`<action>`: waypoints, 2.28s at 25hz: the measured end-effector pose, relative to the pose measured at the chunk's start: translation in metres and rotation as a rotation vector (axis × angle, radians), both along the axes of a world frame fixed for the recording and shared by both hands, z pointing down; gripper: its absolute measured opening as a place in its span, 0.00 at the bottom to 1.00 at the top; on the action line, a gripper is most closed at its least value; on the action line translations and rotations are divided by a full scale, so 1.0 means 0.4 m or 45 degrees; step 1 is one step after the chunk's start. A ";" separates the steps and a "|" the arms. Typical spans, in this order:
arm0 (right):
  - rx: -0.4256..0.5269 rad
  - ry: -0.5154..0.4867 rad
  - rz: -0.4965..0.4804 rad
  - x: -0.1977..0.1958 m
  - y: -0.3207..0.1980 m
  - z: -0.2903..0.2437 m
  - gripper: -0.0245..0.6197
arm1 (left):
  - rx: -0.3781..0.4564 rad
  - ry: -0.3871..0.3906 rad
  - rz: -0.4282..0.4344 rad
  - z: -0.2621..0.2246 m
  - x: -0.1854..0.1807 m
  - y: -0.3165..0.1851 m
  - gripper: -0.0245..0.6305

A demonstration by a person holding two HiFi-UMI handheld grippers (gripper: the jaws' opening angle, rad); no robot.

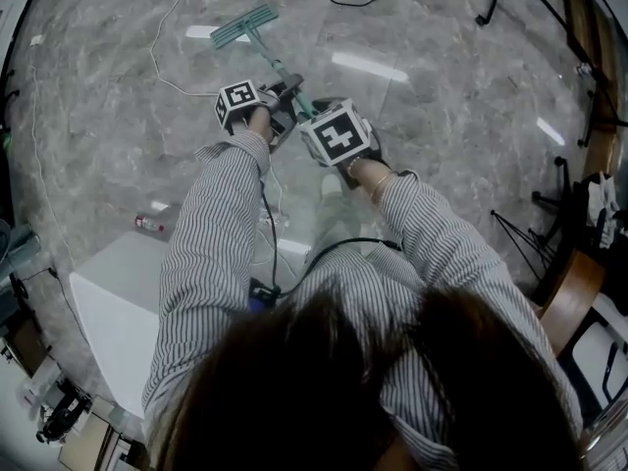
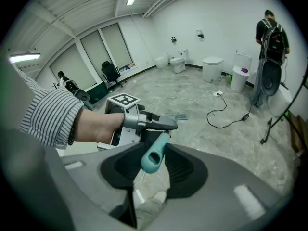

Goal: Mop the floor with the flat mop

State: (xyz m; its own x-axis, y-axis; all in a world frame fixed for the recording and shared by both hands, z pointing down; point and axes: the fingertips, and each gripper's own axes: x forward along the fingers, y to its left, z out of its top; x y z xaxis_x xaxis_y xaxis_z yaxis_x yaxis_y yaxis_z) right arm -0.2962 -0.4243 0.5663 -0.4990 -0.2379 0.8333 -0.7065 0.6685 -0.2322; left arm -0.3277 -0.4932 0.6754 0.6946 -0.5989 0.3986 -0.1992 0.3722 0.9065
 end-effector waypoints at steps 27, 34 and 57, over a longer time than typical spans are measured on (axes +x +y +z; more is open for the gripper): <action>0.004 -0.021 0.075 0.435 0.363 -0.016 0.23 | 0.050 -0.024 0.162 -0.027 0.437 0.363 0.35; 0.035 -0.001 0.039 0.736 0.639 -0.007 0.23 | 0.075 0.023 0.103 -0.019 0.742 0.639 0.35; -0.091 -0.028 0.003 1.406 1.286 -0.232 0.24 | -0.026 0.560 0.088 -0.220 1.435 1.330 0.33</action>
State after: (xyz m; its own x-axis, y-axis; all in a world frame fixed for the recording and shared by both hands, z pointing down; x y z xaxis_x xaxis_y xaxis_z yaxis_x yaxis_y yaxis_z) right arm 0.2663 0.0900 0.4735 -0.5169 -0.1796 0.8370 -0.7024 0.6479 -0.2948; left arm 0.2463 0.0387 0.5874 0.8387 -0.5404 0.0676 0.1785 0.3901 0.9033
